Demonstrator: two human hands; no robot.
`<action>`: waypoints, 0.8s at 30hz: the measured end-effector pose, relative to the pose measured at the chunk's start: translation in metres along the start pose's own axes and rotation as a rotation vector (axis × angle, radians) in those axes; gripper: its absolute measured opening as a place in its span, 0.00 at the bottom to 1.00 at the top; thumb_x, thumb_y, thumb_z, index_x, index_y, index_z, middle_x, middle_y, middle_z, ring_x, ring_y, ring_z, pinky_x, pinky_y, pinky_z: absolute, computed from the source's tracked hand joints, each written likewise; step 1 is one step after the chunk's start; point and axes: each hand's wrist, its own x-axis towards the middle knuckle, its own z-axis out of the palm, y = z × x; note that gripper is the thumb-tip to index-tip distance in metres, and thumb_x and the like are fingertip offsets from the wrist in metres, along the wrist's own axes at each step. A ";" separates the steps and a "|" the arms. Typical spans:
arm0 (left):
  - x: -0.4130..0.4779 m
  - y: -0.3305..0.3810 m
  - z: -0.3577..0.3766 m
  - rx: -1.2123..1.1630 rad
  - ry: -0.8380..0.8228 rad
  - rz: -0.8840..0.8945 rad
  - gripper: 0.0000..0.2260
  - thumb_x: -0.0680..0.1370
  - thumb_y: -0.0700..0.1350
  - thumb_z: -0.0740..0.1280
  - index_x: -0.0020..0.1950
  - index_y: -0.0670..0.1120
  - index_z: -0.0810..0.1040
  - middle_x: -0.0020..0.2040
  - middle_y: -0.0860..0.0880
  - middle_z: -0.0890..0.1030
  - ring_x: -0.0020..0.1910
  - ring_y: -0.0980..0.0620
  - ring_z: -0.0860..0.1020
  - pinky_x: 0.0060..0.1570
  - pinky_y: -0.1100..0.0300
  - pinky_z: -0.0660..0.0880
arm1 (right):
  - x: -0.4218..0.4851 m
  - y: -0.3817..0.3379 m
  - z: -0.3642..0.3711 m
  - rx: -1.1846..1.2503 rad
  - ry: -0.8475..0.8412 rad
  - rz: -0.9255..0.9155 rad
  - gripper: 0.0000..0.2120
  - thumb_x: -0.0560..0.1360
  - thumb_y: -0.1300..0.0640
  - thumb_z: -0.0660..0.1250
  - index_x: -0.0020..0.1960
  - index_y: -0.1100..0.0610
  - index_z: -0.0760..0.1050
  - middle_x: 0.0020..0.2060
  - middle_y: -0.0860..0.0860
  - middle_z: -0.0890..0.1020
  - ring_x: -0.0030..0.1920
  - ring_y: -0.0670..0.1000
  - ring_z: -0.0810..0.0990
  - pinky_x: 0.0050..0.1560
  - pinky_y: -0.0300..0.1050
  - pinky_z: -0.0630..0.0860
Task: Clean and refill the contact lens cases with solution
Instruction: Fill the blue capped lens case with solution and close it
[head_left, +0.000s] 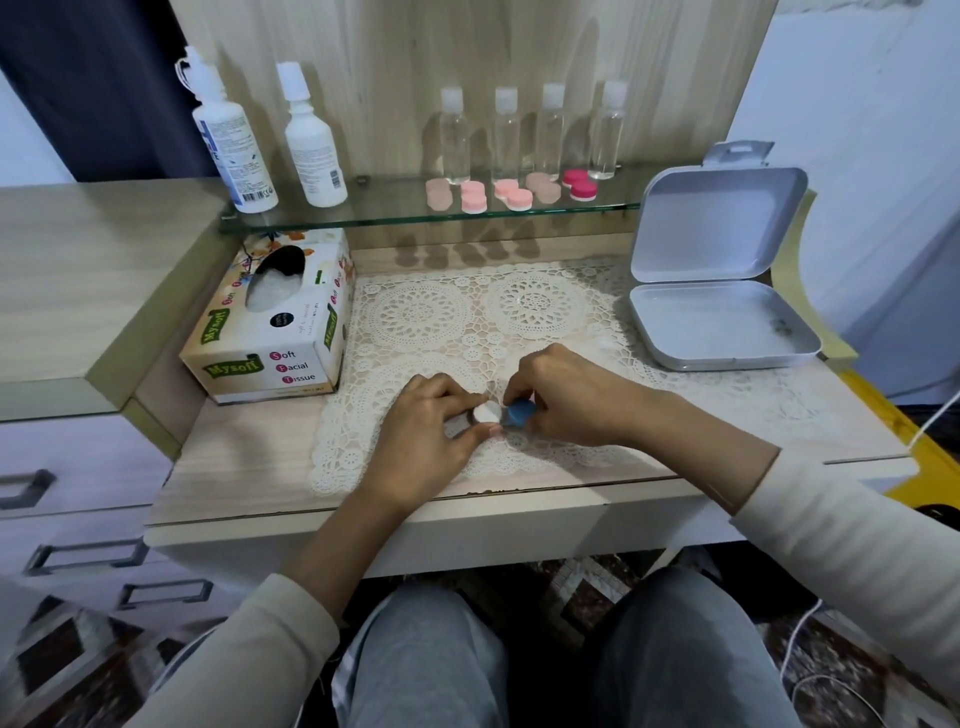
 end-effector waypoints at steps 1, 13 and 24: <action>0.000 0.000 0.000 0.004 0.003 0.003 0.15 0.69 0.50 0.73 0.52 0.44 0.83 0.42 0.51 0.78 0.45 0.51 0.72 0.43 0.71 0.60 | 0.001 -0.001 0.001 -0.024 -0.013 0.005 0.07 0.72 0.62 0.65 0.48 0.63 0.80 0.41 0.56 0.79 0.44 0.55 0.76 0.44 0.48 0.73; 0.002 -0.001 -0.002 -0.010 -0.023 -0.002 0.15 0.69 0.49 0.73 0.53 0.45 0.82 0.44 0.50 0.79 0.46 0.53 0.71 0.43 0.69 0.61 | -0.008 0.003 0.013 0.002 -0.007 0.004 0.07 0.74 0.60 0.65 0.50 0.62 0.74 0.42 0.50 0.66 0.41 0.50 0.66 0.40 0.41 0.63; 0.001 0.000 -0.005 0.003 -0.082 0.021 0.15 0.71 0.47 0.71 0.57 0.45 0.80 0.46 0.53 0.77 0.47 0.56 0.68 0.48 0.72 0.62 | -0.013 0.002 0.008 0.056 0.022 0.000 0.11 0.75 0.60 0.63 0.55 0.61 0.76 0.46 0.52 0.73 0.45 0.48 0.68 0.44 0.40 0.66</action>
